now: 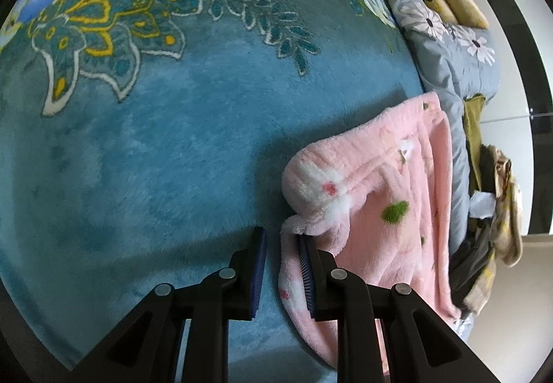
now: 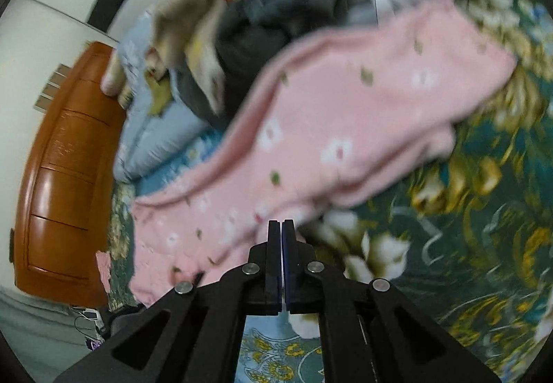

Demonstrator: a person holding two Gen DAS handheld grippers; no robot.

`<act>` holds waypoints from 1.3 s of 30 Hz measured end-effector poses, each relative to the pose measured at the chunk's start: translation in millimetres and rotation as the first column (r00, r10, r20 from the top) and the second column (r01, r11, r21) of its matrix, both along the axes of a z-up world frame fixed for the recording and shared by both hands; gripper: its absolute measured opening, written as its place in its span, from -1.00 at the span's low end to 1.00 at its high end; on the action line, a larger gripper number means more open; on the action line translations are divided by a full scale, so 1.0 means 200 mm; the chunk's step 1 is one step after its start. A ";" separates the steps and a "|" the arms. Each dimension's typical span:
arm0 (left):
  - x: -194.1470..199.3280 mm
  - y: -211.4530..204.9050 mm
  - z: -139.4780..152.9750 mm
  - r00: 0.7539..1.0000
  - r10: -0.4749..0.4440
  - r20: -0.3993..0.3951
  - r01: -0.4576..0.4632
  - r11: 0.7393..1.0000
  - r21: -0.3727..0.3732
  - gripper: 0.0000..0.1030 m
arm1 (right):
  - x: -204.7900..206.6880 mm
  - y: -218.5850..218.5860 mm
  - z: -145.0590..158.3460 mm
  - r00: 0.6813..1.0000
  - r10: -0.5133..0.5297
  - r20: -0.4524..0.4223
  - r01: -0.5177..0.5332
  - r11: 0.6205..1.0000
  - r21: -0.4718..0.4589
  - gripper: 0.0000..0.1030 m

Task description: Fold clothes

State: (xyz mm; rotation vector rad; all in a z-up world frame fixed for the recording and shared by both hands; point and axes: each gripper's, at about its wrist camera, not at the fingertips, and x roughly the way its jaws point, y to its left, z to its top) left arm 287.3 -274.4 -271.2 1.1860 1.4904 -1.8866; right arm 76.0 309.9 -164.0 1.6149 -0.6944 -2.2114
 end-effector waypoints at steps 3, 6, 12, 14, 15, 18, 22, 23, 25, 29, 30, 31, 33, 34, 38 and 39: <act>-0.01 0.01 0.01 1.000 -0.011 0.009 0.011 1.000 -0.011 -0.57 | -0.03 -0.07 -0.14 0.999 -0.006 0.051 0.005 1.000 0.019 -0.95; 0.00 0.01 0.01 1.000 -0.004 0.006 0.004 1.000 -0.007 -0.57 | -0.09 -0.13 -0.22 0.997 -0.022 0.073 0.021 1.000 0.020 -0.71; 0.03 0.00 0.01 1.000 0.015 -0.005 -0.015 1.000 0.004 -0.57 | -0.13 -0.21 -0.23 0.995 -0.033 0.090 0.033 0.999 0.005 -0.61; 0.04 0.00 0.00 1.000 0.027 -0.011 -0.027 1.000 0.011 -0.57 | -0.10 -0.22 -0.20 0.997 -0.023 0.078 0.023 1.000 0.000 -0.58; 0.04 0.00 0.00 0.999 0.033 -0.015 -0.033 0.999 0.014 -0.57 | -0.08 -0.22 -0.19 0.997 -0.014 0.072 0.014 1.000 0.000 -0.45; 0.05 0.01 0.00 0.999 0.032 -0.015 -0.031 0.999 0.013 -0.57 | -0.03 -0.21 -0.17 0.998 0.022 0.053 -0.024 0.999 0.027 -0.17; 0.03 0.01 0.00 1.000 0.018 -0.007 -0.018 1.000 0.003 -0.57 | -0.07 -0.24 -0.20 0.998 0.022 0.059 -0.026 0.997 0.070 -0.17; 0.03 0.02 0.00 1.000 0.018 -0.007 -0.018 1.000 0.001 -0.57 | -0.10 -0.25 -0.21 0.998 0.013 0.058 -0.018 0.997 0.078 -0.17; 0.04 0.02 -0.01 1.000 0.026 -0.008 -0.025 1.000 0.003 -0.57 | -0.14 -0.28 -0.23 0.998 0.003 0.064 -0.009 0.996 0.094 -0.17; 0.08 0.03 -0.01 0.999 0.043 -0.017 -0.042 0.999 0.009 -0.57 | -0.19 -0.33 -0.27 0.996 -0.015 0.087 0.004 0.992 0.124 -0.21; 0.09 0.03 -0.01 0.999 0.046 -0.020 -0.046 0.999 0.010 -0.57 | -0.19 -0.33 -0.27 0.995 -0.027 0.093 0.016 0.993 0.115 -0.54; 0.09 0.03 -0.01 0.999 0.048 -0.023 -0.048 0.999 0.011 -0.57 | -0.19 -0.32 -0.26 0.995 -0.040 0.094 0.031 0.994 0.101 -0.85; 0.09 0.02 -0.01 0.998 0.050 -0.025 -0.049 0.999 0.012 -0.57 | -0.17 -0.30 -0.20 0.997 -0.042 0.068 0.039 0.998 0.047 -0.85; 0.08 0.02 -0.02 0.999 0.047 -0.026 -0.046 0.999 0.012 -0.57 | -0.16 -0.28 -0.16 0.998 -0.037 0.050 0.036 0.999 0.017 -0.86; 0.06 0.03 -0.02 0.999 0.022 -0.026 -0.021 1.000 0.010 -0.57 | -0.09 -0.20 0.04 0.999 -0.005 -0.045 0.001 0.995 -0.104 -0.89; 0.05 0.03 -0.02 1.000 0.014 -0.025 -0.014 1.000 0.008 -0.57 | -0.07 -0.17 0.09 0.998 -0.008 -0.066 -0.001 0.991 -0.135 -0.89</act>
